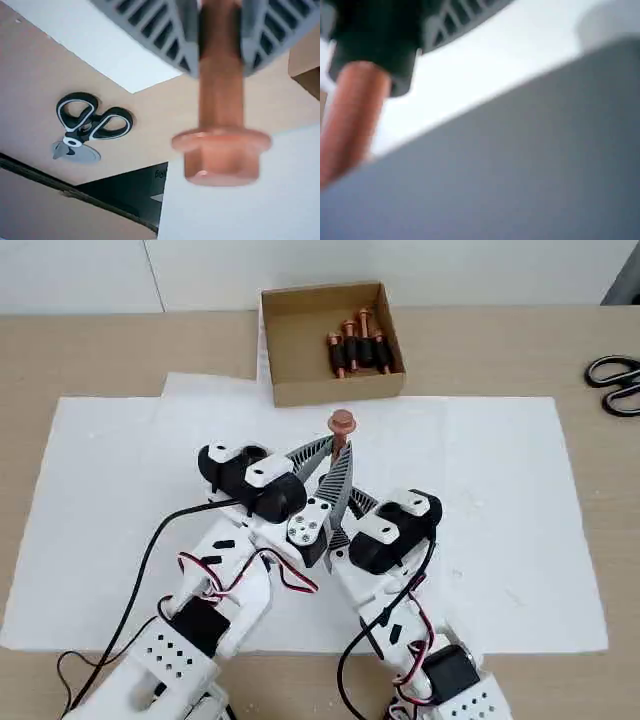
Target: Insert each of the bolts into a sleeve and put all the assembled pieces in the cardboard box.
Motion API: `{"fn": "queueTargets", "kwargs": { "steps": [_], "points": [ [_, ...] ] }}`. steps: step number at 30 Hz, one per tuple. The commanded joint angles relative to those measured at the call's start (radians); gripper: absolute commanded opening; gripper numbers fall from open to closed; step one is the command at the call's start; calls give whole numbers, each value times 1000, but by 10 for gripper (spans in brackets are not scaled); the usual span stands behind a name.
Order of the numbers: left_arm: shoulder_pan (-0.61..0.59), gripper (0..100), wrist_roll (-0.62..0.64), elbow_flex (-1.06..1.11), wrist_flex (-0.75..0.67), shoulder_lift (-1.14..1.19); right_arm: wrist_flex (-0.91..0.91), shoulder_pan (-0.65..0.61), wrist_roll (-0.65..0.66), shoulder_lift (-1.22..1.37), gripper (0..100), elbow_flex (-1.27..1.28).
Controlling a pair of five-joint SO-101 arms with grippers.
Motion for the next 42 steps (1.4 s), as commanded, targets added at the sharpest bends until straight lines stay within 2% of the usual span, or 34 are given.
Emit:
{"fn": "queueTargets", "kwargs": {
  "steps": [1,8,42],
  "points": [
    [-5,6,-8,-4,-23,-23,1,-1,-11,-16,4,8],
    [-49,6,-8,-8,-28,-23,1,-1,-11,-16,4,8],
    [-46,6,98,-4,-29,-15,1,-1,-9,-16,4,6]
  ]
}}
